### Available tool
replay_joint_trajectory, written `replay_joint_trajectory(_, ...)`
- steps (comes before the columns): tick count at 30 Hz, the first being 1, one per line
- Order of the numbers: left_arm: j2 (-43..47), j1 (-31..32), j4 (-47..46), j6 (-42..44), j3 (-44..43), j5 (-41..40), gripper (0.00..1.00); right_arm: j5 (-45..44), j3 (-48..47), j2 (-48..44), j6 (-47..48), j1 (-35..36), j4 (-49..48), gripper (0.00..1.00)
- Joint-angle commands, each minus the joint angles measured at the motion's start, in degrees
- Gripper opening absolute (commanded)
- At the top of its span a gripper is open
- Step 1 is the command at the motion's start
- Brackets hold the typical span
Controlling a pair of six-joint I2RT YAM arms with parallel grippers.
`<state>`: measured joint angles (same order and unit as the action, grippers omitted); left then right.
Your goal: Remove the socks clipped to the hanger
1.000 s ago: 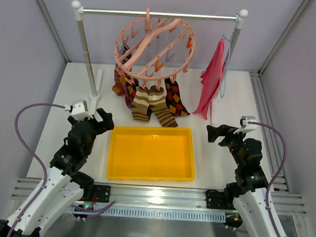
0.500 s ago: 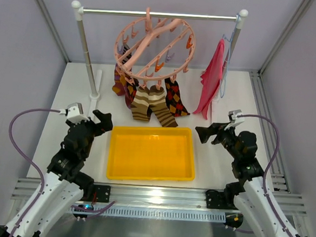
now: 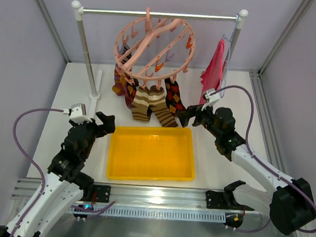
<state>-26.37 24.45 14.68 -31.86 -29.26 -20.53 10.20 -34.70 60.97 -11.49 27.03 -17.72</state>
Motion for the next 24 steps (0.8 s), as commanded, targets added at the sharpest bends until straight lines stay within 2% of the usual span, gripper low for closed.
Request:
replay_joint_trajectory(1, 0.6, 0.2, -4.1, 2.1, 1.0, 3.2, 1.00, -5.7, -5.7, 4.6, 3.9, 0.8, -7.8, 1.00)
replay_joint_trajectory(10, 1.6, 0.2, -6.4, 3.1, 1.9, 5.2, 1.00, -7.1, -14.2, 16.5, 8.1, 1.2, -14.4, 1.00)
replay_joint_trajectory(20, 1.4, 0.2, -8.3, 3.5, 2.6, 7.4, 1.00, -5.7, -20.8, 26.5, 10.3, 1.5, -16.6, 0.97)
replay_joint_trajectory(22, 1.5, 0.2, -8.4, 3.4, 2.6, 7.9, 0.99, -4.0, -22.9, 28.2, 10.6, 1.6, -15.6, 0.93)
replay_joint_trajectory(23, 1.6, 0.2, -8.6, 3.4, 2.7, 8.0, 1.00, -3.3, -23.6, 28.8, 10.7, 1.6, -15.2, 0.88)
replay_joint_trajectory(24, 1.6, 0.2, -8.7, 3.3, 2.6, 8.2, 1.00, -2.3, -24.4, 29.4, 11.0, 1.5, -14.4, 0.70)
